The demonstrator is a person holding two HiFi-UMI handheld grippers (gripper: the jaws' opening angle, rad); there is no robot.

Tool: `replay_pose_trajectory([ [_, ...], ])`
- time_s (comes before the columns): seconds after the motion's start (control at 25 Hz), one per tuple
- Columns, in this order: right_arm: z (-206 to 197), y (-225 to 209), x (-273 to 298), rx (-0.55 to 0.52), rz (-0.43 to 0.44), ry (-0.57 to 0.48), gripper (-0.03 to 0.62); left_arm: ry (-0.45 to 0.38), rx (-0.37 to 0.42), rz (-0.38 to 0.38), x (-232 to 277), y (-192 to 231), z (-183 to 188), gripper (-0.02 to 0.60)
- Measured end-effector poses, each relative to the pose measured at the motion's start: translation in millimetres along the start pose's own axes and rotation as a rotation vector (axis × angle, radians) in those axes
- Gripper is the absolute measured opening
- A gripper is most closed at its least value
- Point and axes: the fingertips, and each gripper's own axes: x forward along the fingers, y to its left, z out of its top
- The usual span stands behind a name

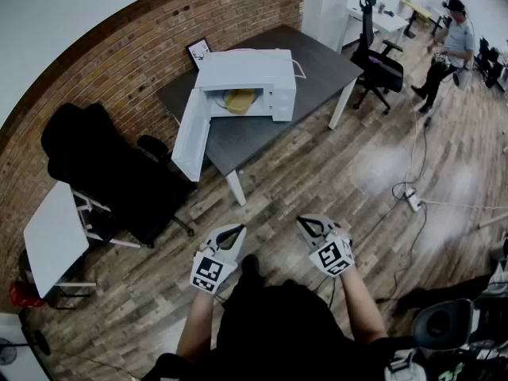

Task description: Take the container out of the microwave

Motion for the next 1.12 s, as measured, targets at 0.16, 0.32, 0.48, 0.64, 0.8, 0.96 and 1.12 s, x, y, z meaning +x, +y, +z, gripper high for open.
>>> replay_pose_trajectory([
  [0.16,7,6,9,0.003,0.014,-0.004,-0.003,0.032,-0.033,0.002,-1,10,-7,0.003],
  [0.32,10,3,16,0.009,0.01,-0.004,-0.003,0.007,-0.011,-0.003,3,20,-4,0.003],
  [0.48,12,2,21,0.029,0.003,-0.01,-0.003,0.038,-0.048,-0.017,4,26,-11,0.003],
  [0.64,7,3,28,0.049,0.003,0.009,-0.002,0.034,-0.047,-0.021,7,33,-14,0.003],
  [0.8,10,0,35,0.072,-0.015,-0.001,-0.002,0.019,-0.041,-0.019,9,45,-16,0.003],
  [0.96,17,-3,44,0.095,-0.034,-0.013,-0.002,0.031,-0.063,-0.023,6,59,-21,0.003],
  [1.12,22,-4,60,0.09,-0.044,-0.011,-0.002,0.015,-0.048,-0.035,9,76,-22,0.003],
])
